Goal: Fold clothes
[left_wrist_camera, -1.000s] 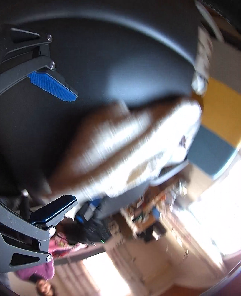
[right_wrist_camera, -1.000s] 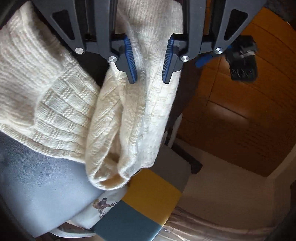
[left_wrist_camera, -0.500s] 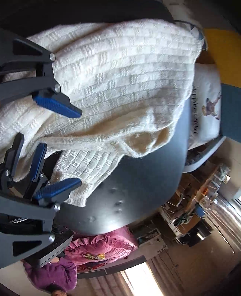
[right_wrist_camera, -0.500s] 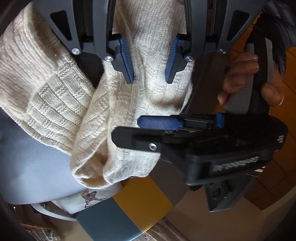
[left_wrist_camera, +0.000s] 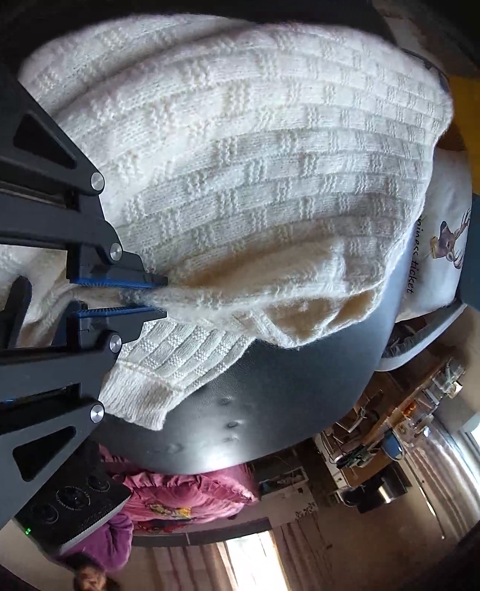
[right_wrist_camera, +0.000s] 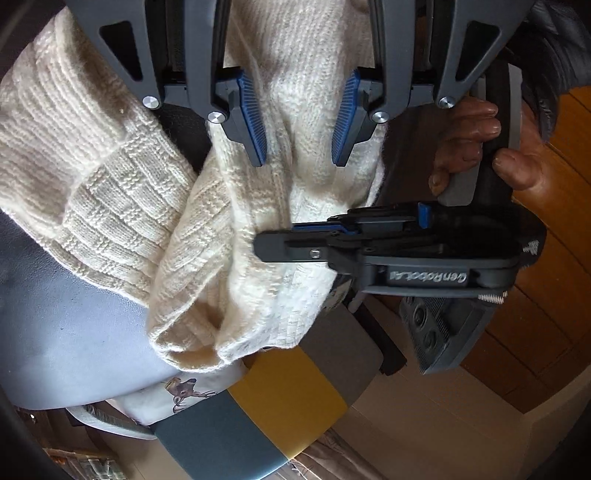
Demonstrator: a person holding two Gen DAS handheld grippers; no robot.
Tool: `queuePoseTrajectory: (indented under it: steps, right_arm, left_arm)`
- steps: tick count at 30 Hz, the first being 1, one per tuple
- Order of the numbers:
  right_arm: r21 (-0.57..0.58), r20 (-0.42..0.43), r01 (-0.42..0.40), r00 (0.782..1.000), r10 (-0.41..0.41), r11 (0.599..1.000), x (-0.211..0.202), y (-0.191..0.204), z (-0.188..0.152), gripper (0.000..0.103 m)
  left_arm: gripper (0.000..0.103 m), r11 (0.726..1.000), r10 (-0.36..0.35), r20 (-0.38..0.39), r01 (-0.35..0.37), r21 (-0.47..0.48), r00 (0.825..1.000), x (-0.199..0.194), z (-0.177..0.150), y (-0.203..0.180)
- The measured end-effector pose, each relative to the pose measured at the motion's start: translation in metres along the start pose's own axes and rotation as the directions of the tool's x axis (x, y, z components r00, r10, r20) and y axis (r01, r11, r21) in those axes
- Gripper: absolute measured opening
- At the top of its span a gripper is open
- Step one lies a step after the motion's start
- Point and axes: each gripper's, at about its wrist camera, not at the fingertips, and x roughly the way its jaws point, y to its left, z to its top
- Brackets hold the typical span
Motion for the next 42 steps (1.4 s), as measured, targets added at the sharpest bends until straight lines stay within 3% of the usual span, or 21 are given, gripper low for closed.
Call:
queuePoseTrajectory:
  steps: [3, 6, 10, 13, 16, 19, 21, 23, 26, 30, 32, 34, 36, 41, 42]
  right_arm:
    - [0.059, 0.055, -0.046, 0.998, 0.043, 0.997, -0.021, -0.013, 0.004, 0.038]
    - [0.077, 0.083, 0.049, 0.995, -0.056, 0.996, -0.031, -0.024, 0.013, 0.038]
    - [0.168, 0.051, 0.243, 0.966, -0.255, 0.955, -0.026, -0.05, 0.029, 0.038]
    - [0.29, 0.058, 0.19, 0.975, -0.216, 0.938, -0.032, -0.07, 0.019, 0.038]
    - [0.403, 0.087, 0.033, 0.993, -0.074, 0.915, -0.034, -0.076, 0.011, 0.038]
    - [0.425, 0.109, -0.003, 0.993, -0.048, 0.905, -0.04, -0.074, 0.012, 0.038]
    - [0.438, 0.095, -0.002, 0.995, -0.044, 0.899, -0.033, -0.074, 0.016, 0.038]
    - [0.452, 0.074, 0.005, 0.996, -0.043, 0.892, -0.023, -0.075, 0.02, 0.038]
    - [0.451, 0.045, -0.027, 0.999, 0.007, 0.892, -0.016, -0.073, 0.02, 0.038]
    - [0.398, -0.019, -0.123, 0.99, 0.142, 0.909, -0.014, -0.062, 0.01, 0.039]
    - [0.371, -0.036, -0.165, 0.981, 0.192, 0.914, -0.014, -0.056, 0.004, 0.041]
    - [0.345, 0.003, -0.291, 0.951, 0.309, 0.892, -0.018, -0.046, 0.001, 0.043]
    - [0.304, -0.025, -0.265, 0.958, 0.285, 0.915, -0.012, -0.036, 0.001, 0.044]
    - [0.191, -0.094, -0.18, 0.975, 0.2, 0.965, 0.002, -0.01, 0.002, 0.046]
    - [0.18, -0.072, -0.176, 0.979, 0.192, 0.968, -0.004, -0.011, 0.004, 0.046]
  left_arm:
    - [0.007, 0.987, -0.138, 0.079, 0.144, -0.07, 0.987, -0.036, -0.006, 0.022]
    - [0.005, 0.96, -0.228, 0.184, 0.253, -0.121, 0.956, -0.085, -0.019, 0.057]
    - [0.0, 0.954, -0.173, 0.299, 0.235, -0.185, 0.939, -0.136, -0.043, 0.114]
    - [0.0, 0.952, -0.08, 0.335, 0.172, -0.253, 0.939, -0.157, -0.064, 0.155]
    - [0.0, 0.964, 0.002, 0.301, 0.078, -0.253, 0.954, -0.159, -0.083, 0.169]
    - [0.003, 0.976, -0.05, 0.268, 0.104, -0.192, 0.962, -0.146, -0.087, 0.151]
    - [0.021, 0.978, -0.103, 0.251, 0.144, -0.15, 0.962, -0.136, -0.079, 0.131]
    - [0.066, 0.973, -0.156, 0.223, 0.189, -0.131, 0.962, -0.118, -0.067, 0.106]
    - [0.068, 0.973, -0.192, 0.171, 0.21, -0.096, 0.966, -0.091, -0.049, 0.066]
    - [0.068, 0.988, -0.148, 0.104, 0.151, -0.027, 0.983, -0.058, -0.024, 0.018]
    - [0.068, 0.993, -0.121, 0.057, 0.121, 0.002, 0.991, -0.041, -0.014, 0.0]
    - [0.066, 0.995, -0.096, -0.006, 0.096, 0.019, 0.995, -0.022, -0.009, -0.013]
    - [0.056, 0.997, -0.07, -0.07, 0.072, 0.028, 0.995, -0.005, -0.006, -0.022]
    - [0.051, 0.998, -0.022, -0.142, 0.03, 0.051, 0.99, 0.012, -0.004, -0.035]
    - [0.05, 0.998, -0.025, -0.145, 0.034, 0.06, 0.989, 0.012, -0.003, -0.038]
